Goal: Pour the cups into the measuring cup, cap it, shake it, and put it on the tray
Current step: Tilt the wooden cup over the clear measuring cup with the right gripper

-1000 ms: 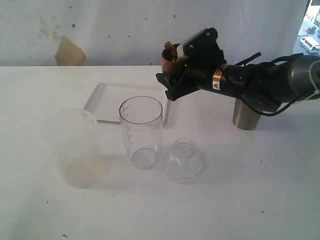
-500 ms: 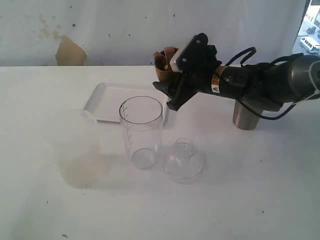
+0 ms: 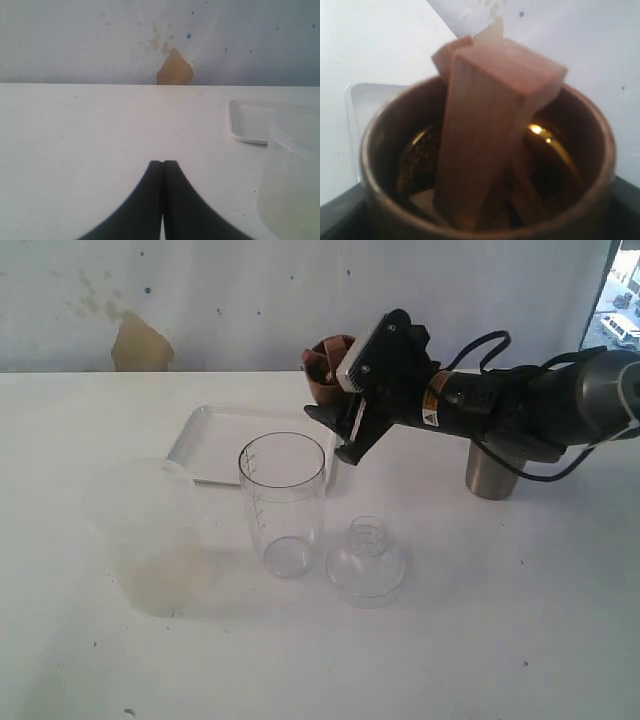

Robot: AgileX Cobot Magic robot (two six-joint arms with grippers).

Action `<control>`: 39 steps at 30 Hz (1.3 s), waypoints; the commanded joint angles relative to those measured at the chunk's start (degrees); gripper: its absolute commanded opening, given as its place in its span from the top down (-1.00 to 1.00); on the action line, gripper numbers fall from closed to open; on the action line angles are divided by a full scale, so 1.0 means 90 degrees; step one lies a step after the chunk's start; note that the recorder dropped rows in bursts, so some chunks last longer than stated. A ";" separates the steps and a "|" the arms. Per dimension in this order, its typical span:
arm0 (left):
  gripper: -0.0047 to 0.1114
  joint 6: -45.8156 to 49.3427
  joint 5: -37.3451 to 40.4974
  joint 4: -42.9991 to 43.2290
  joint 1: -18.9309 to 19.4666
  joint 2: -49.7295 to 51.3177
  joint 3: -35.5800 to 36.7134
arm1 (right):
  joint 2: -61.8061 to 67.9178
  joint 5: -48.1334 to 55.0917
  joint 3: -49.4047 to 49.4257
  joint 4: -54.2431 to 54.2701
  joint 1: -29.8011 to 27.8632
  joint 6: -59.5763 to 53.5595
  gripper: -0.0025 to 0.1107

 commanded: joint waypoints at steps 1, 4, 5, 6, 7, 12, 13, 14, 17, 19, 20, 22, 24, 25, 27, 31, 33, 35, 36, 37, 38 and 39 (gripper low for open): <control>-0.86 0.0004 -0.0016 -0.0076 0.0013 0.0029 -0.0013 | -0.0067 -0.0240 -0.0062 0.0021 -0.0005 -0.0321 0.96; -0.86 0.0004 -0.0016 -0.0076 0.0013 0.0029 -0.0013 | -0.0134 -0.0253 -0.0062 0.0021 -0.0005 -0.0534 0.96; -0.86 0.0004 -0.0016 -0.0076 0.0013 0.0029 -0.0013 | -0.0178 -0.0253 -0.0062 0.0021 -0.0005 -0.0636 0.96; -0.86 0.0004 -0.0016 -0.0076 0.0013 0.0029 -0.0013 | -0.0217 -0.0253 -0.0062 0.0021 -0.0005 -0.0664 0.96; -0.86 0.0004 -0.0016 -0.0076 0.0013 0.0029 -0.0013 | -0.0252 -0.0253 -0.0062 0.0021 -0.0005 -0.0721 0.96; -0.86 0.0004 -0.0016 -0.0076 0.0013 0.0029 -0.0013 | -0.0322 -0.0241 -0.0062 0.0021 -0.0005 -0.0767 0.96; -0.86 0.0004 -0.0016 -0.0076 0.0013 0.0029 -0.0013 | -0.0321 -0.0241 -0.0062 -0.0013 -0.0005 -0.0767 0.96; -0.86 0.0004 -0.0016 -0.0076 0.0013 0.0029 -0.0013 | -0.0321 -0.0230 -0.0062 -0.0093 -0.0005 -0.0880 0.96; -0.86 0.0004 -0.0016 -0.0076 0.0013 0.0029 -0.0013 | -0.0321 -0.0230 -0.0062 -0.0406 -0.0005 -0.1373 0.96; -0.86 0.0004 -0.0016 -0.0076 0.0013 0.0029 -0.0013 | -0.0321 -0.0230 -0.0062 -0.0527 -0.0005 -0.1534 0.96; -0.86 0.0004 -0.0016 -0.0076 0.0013 0.0029 -0.0013 | -0.0321 -0.0230 -0.0062 -0.0528 -0.0005 -0.1578 0.96; -0.86 0.0004 -0.0016 -0.0076 0.0013 0.0029 -0.0013 | -0.0321 -0.0230 -0.0062 -0.0528 -0.0005 -0.1591 0.96; -0.86 0.0004 -0.0016 -0.0076 0.0013 0.0029 -0.0013 | -0.0321 -0.0230 -0.0062 -0.0528 -0.0005 -0.1591 0.96; -0.86 0.0004 -0.0016 -0.0076 0.0013 0.0029 -0.0013 | -0.0321 -0.0230 -0.0062 -0.0528 -0.0005 -0.1591 0.96; -0.86 0.0004 -0.0016 -0.0076 0.0013 0.0029 -0.0013 | -0.0321 -0.0230 -0.0062 -0.0528 -0.0005 -0.1602 0.96; -0.86 0.0004 -0.0016 -0.0076 0.0013 0.0029 -0.0013 | -0.0321 -0.0241 -0.0062 -0.0528 -0.0005 -0.1863 0.96; -0.86 0.0004 -0.0016 -0.0076 0.0013 0.0029 -0.0013 | -0.0321 -0.0255 -0.0062 -0.0528 -0.0005 -0.2147 0.96; -0.86 0.0004 -0.0016 -0.0076 0.0013 0.0029 -0.0013 | -0.0321 -0.0303 -0.0062 -0.0528 -0.0005 -0.2291 0.96; -0.86 0.0004 -0.0016 -0.0076 0.0013 0.0029 -0.0013 | -0.0321 -0.0303 -0.0062 -0.0528 -0.0005 -0.2291 0.96; -0.86 0.0004 -0.0016 -0.0076 0.0013 0.0029 -0.0013 | -0.0321 -0.0318 -0.0062 -0.0528 -0.0005 -0.2292 0.96; -0.86 0.0004 -0.0016 -0.0076 0.0013 0.0029 -0.0013 | -0.0321 -0.0328 -0.0062 -0.0528 -0.0005 -0.2292 0.96; -0.86 0.0004 -0.0016 -0.0076 0.0013 0.0029 -0.0013 | -0.0321 -0.0356 -0.0062 -0.0528 -0.0005 -0.2292 0.96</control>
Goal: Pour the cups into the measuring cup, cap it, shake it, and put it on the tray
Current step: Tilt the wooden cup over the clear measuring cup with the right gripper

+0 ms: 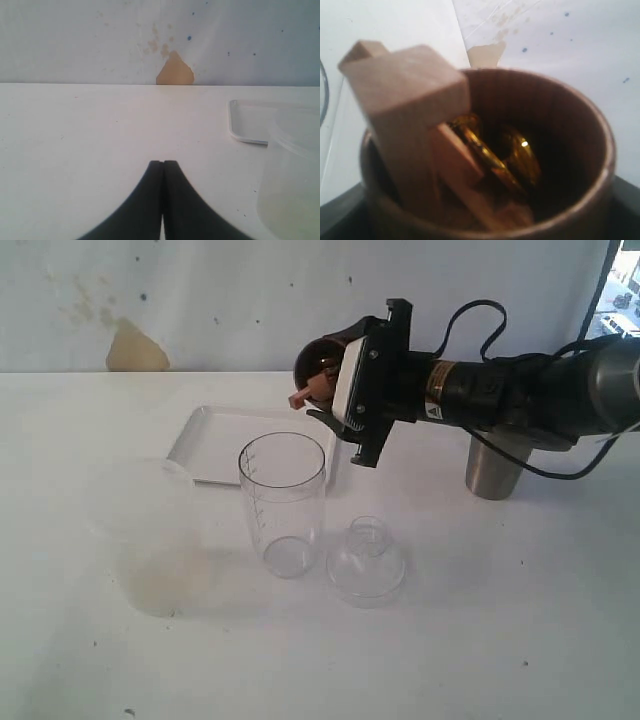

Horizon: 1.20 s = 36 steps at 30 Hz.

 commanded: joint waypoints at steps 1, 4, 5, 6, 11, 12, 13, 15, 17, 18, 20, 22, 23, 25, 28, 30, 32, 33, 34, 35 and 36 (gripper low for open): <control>-0.86 0.0004 -0.0016 -0.0076 0.0013 0.0029 -0.0013 | -0.0094 -0.0216 -0.0062 0.0061 -0.0005 -0.0146 0.96; -0.86 0.0004 -0.0016 -0.0076 0.0013 0.0029 -0.0013 | -0.0135 -0.0232 -0.0062 0.0047 -0.0005 -0.0325 0.96; -0.86 0.0004 -0.0016 -0.0076 0.0013 0.0029 -0.0013 | -0.0157 -0.0232 -0.0062 0.0047 -0.0005 -0.0360 0.96; -0.86 0.0004 -0.0016 -0.0076 0.0013 0.0029 -0.0013 | -0.0165 -0.0232 -0.0062 0.0047 -0.0005 -0.0407 0.96; -0.86 0.0004 -0.0016 -0.0076 0.0013 0.0029 -0.0013 | -0.0180 -0.0286 -0.0062 -0.0011 -0.0005 -0.0407 0.96; -0.86 0.0004 -0.0016 -0.0076 0.0013 0.0029 -0.0013 | -0.0180 -0.0297 -0.0062 -0.0060 0.0000 -0.0407 0.96; -0.86 0.0004 -0.0016 -0.0076 0.0013 0.0029 -0.0013 | -0.0180 -0.0310 -0.0062 -0.0088 0.0025 -0.0407 0.96; -0.86 0.0004 -0.0016 -0.0076 0.0013 0.0029 -0.0013 | -0.0180 -0.0287 -0.0062 -0.0088 0.0076 -0.0407 0.96; -0.86 0.0004 -0.0016 -0.0076 0.0013 0.0029 -0.0013 | -0.0180 -0.0255 -0.0062 -0.0088 0.0134 -0.0421 0.96; -0.86 0.0004 -0.0016 -0.0076 0.0013 0.0029 -0.0013 | -0.0180 -0.0240 -0.0062 -0.0074 0.0173 -0.0439 0.96; -0.86 0.0004 -0.0016 -0.0076 0.0013 0.0029 -0.0013 | -0.0180 -0.0224 -0.0062 -0.0062 0.0187 -0.0538 0.96; -0.86 0.0004 -0.0016 -0.0076 0.0013 0.0029 -0.0013 | -0.0180 -0.0212 -0.0062 -0.0062 0.0187 -0.0568 0.96; -0.86 0.0004 -0.0016 -0.0076 0.0013 0.0029 -0.0013 | -0.0180 -0.0196 -0.0062 -0.0062 0.0187 -0.0568 0.96; -0.86 0.0004 -0.0016 -0.0076 0.0013 0.0029 -0.0013 | -0.0180 -0.0197 -0.0062 -0.0062 0.0187 -0.0580 0.96; -0.86 0.0004 -0.0016 -0.0076 0.0013 0.0029 -0.0013 | -0.0180 -0.0197 -0.0062 -0.0062 0.0187 -0.0799 0.96; -0.86 0.0004 -0.0016 -0.0076 0.0013 0.0029 -0.0013 | -0.0180 -0.0197 -0.0062 -0.0062 0.0187 -0.0807 0.96; -0.86 0.0004 -0.0016 -0.0076 0.0013 0.0029 -0.0013 | -0.0180 -0.0197 -0.0062 -0.0062 0.0187 -0.0865 0.96; -0.86 0.0004 -0.0016 -0.0076 0.0013 0.0029 -0.0013 | -0.0180 -0.0197 -0.0062 -0.0062 0.0187 -0.0865 0.96; -0.86 0.0004 -0.0016 -0.0076 0.0013 0.0029 -0.0013 | -0.0180 -0.0179 -0.0062 -0.0062 0.0213 -0.0878 0.96; -0.86 0.0004 -0.0016 -0.0076 0.0013 0.0029 -0.0013 | -0.0180 -0.0161 -0.0062 -0.0062 0.0218 -0.0901 0.96; -0.86 0.0004 -0.0016 -0.0076 0.0013 0.0029 -0.0013 | -0.0180 -0.0155 -0.0062 -0.0062 0.0243 -0.1025 0.96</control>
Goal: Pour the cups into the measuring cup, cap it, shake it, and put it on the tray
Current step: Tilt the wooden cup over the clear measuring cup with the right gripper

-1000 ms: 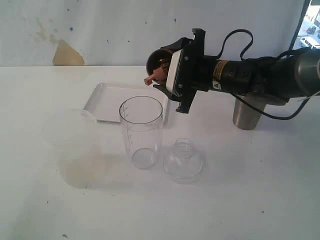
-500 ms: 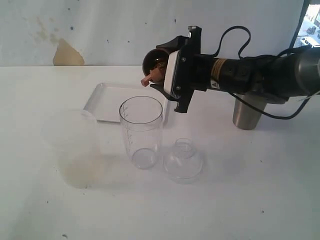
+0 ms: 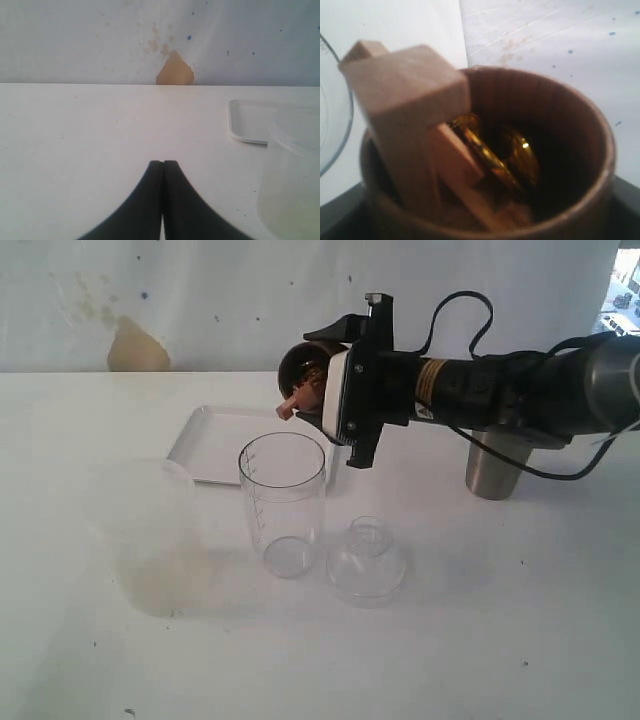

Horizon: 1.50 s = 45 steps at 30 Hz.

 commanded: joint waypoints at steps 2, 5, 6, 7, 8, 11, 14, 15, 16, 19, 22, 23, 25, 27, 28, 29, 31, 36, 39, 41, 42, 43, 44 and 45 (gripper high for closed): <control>-0.86 0.0004 -0.0016 -0.0076 0.0013 0.0029 -0.0013 | -0.0075 -0.0063 -0.0062 0.0141 0.0082 -0.0313 0.96; -0.86 0.0004 -0.0016 -0.0076 0.0013 0.0029 -0.0013 | -0.0075 -0.0013 -0.0062 0.0255 0.0082 -0.0482 0.96; -0.86 0.0004 -0.0016 -0.0076 0.0013 0.0029 -0.0013 | -0.0075 -0.0013 -0.0062 0.0255 0.0082 -0.0517 0.96; -0.86 0.0004 -0.0016 -0.0076 0.0013 0.0029 -0.0013 | -0.0075 -0.0013 -0.0062 0.0255 0.0106 -0.0643 0.96; -0.86 0.0004 -0.0016 -0.0076 0.0013 0.0029 -0.0013 | -0.0075 0.0014 -0.0062 0.0255 0.0106 -0.0759 0.96; -0.86 0.0004 -0.0016 -0.0076 0.0013 0.0029 -0.0013 | -0.0075 0.0110 -0.0062 0.0319 0.0187 -0.1177 0.96; -0.86 0.0004 -0.0016 -0.0076 0.0013 0.0029 -0.0013 | -0.0075 0.0127 -0.0062 0.0346 0.0187 -0.1308 0.96; -0.86 0.0004 -0.0016 -0.0076 0.0013 0.0029 -0.0013 | -0.0075 0.0172 -0.0062 0.0346 0.0187 -0.1354 0.96; -0.86 0.0004 -0.0016 -0.0076 0.0013 0.0029 -0.0013 | -0.0075 0.0219 -0.0062 0.0346 0.0187 -0.1462 0.96; -0.86 0.0004 -0.0016 -0.0076 0.0013 0.0029 -0.0013 | -0.0075 0.0248 -0.0062 0.0346 0.0187 -0.1620 0.96; -0.86 0.0004 -0.0016 -0.0076 0.0013 0.0029 -0.0013 | -0.0075 0.0262 -0.0062 0.0346 0.0187 -0.1787 0.96; -0.86 0.0004 -0.0016 -0.0076 0.0013 0.0029 -0.0013 | -0.0075 0.0274 -0.0062 0.0346 0.0187 -0.1872 0.96; -0.86 0.0004 -0.0016 -0.0076 0.0013 0.0029 -0.0013 | -0.0075 0.0274 -0.0062 0.0346 0.0187 -0.1969 0.96; -0.86 0.0004 -0.0016 -0.0076 0.0013 0.0029 -0.0013 | -0.0075 0.0251 -0.0062 0.0346 0.0187 -0.2095 0.96; -0.86 0.0004 -0.0016 -0.0076 0.0013 0.0029 -0.0013 | -0.0075 0.0277 -0.0062 0.0346 0.0187 -0.2187 0.96; -0.86 0.0004 -0.0016 -0.0076 0.0013 0.0029 -0.0013 | -0.0075 0.0275 -0.0062 0.0346 0.0187 -0.2253 0.96; -0.86 0.0004 -0.0016 -0.0076 0.0013 0.0029 -0.0013 | -0.0075 0.0263 -0.0062 0.0346 0.0187 -0.2319 0.96; -0.86 0.0004 -0.0016 -0.0076 0.0013 0.0029 -0.0013 | -0.0075 0.0237 -0.0062 0.0346 0.0187 -0.2547 0.96; -0.86 0.0004 -0.0016 -0.0076 0.0013 0.0029 -0.0013 | -0.0075 0.0223 -0.0062 0.0346 0.0187 -0.2605 0.96; -0.86 0.0004 -0.0016 -0.0076 0.0013 0.0029 -0.0013 | -0.0075 0.0223 -0.0062 0.0346 0.0187 -0.2633 0.96; -0.86 0.0004 -0.0016 -0.0076 0.0013 0.0029 -0.0013 | -0.0075 0.0223 -0.0062 0.0346 0.0187 -0.2633 0.96; -0.86 0.0004 -0.0016 -0.0076 0.0013 0.0029 -0.0013 | -0.0075 0.0223 -0.0062 0.0326 0.0200 -0.2675 0.96; -0.86 0.0004 -0.0016 -0.0076 0.0013 0.0029 -0.0013 | -0.0075 0.0223 -0.0062 0.0326 0.0216 -0.2756 0.96; -0.86 0.0004 -0.0016 -0.0076 0.0013 0.0029 -0.0013 | -0.0075 0.0235 -0.0062 0.0326 0.0245 -0.2848 0.96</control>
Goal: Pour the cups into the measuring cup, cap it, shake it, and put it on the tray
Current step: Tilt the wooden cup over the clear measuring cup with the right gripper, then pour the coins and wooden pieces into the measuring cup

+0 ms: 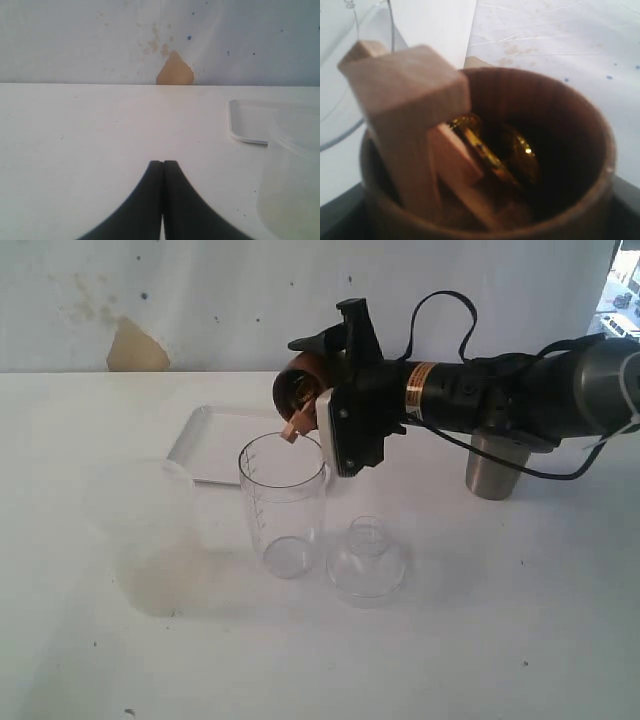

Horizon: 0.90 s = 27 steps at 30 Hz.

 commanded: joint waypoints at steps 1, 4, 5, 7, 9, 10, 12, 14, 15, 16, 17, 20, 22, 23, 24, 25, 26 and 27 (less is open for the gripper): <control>-0.86 0.0004 -0.0016 -0.0076 0.0013 0.0029 -0.0013 | -0.0075 -0.0112 -0.0062 0.0092 0.0091 -0.0377 0.96; -0.86 0.0004 -0.0016 -0.0076 0.0013 0.0029 -0.0013 | -0.0075 -0.0072 -0.0062 0.0309 0.0141 -0.0756 0.96; -0.86 0.0004 -0.0016 -0.0076 0.0013 0.0029 -0.0013 | -0.0075 -0.0072 -0.0062 0.0352 0.0141 -0.0843 0.96; -0.86 0.0004 -0.0016 -0.0076 0.0013 0.0029 -0.0013 | -0.0075 -0.0072 -0.0062 0.0381 0.0141 -0.0890 0.96; -0.86 0.0004 -0.0016 -0.0076 0.0013 0.0029 -0.0013 | -0.0075 -0.0072 -0.0062 0.0382 0.0141 -0.0931 0.96; -0.86 0.0004 -0.0016 -0.0076 0.0013 0.0029 -0.0013 | -0.0075 -0.0072 -0.0062 0.0382 0.0141 -0.1040 0.96; -0.86 0.0004 -0.0016 -0.0076 0.0013 0.0029 -0.0013 | -0.0075 -0.0072 -0.0062 0.0382 0.0141 -0.1208 0.96; -0.86 0.0004 -0.0016 -0.0076 0.0013 0.0029 -0.0013 | -0.0088 -0.0072 -0.0062 0.0382 0.0141 -0.1263 0.96; -0.86 0.0004 -0.0016 -0.0076 0.0013 0.0029 -0.0013 | -0.0088 -0.0072 -0.0062 0.0382 0.0141 -0.1339 0.96; -0.86 0.0004 -0.0016 -0.0076 0.0013 0.0029 -0.0013 | -0.0102 -0.0072 -0.0062 0.0382 0.0141 -0.1379 0.96; -0.86 0.0004 -0.0016 -0.0076 0.0013 0.0029 -0.0013 | -0.0102 -0.0072 -0.0062 0.0382 0.0141 -0.1411 0.96; -0.86 0.0004 -0.0016 -0.0076 0.0013 0.0029 -0.0013 | -0.0127 -0.0072 -0.0062 0.0382 0.0141 -0.1511 0.96; -0.86 0.0004 -0.0016 -0.0076 0.0013 0.0029 -0.0013 | -0.0136 -0.0072 -0.0062 0.0382 0.0141 -0.1726 0.96; -0.86 0.0004 -0.0016 -0.0076 0.0013 0.0029 -0.0013 | -0.0136 -0.0072 -0.0062 0.0382 0.0141 -0.1831 0.96; -0.86 0.0004 -0.0016 -0.0076 0.0013 0.0029 -0.0013 | -0.0136 -0.0072 -0.0062 0.0382 0.0141 -0.1893 0.96; -0.86 0.0004 -0.0016 -0.0076 0.0013 0.0029 -0.0013 | -0.0136 -0.0072 -0.0062 0.0382 0.0141 -0.1962 0.96; -0.86 0.0004 -0.0016 -0.0076 0.0013 0.0029 -0.0013 | -0.0136 -0.0072 -0.0062 0.0382 0.0141 -0.2041 0.96; -0.86 0.0004 -0.0016 -0.0076 0.0013 0.0029 -0.0013 | -0.0136 -0.0072 -0.0062 0.0382 0.0141 -0.2055 0.96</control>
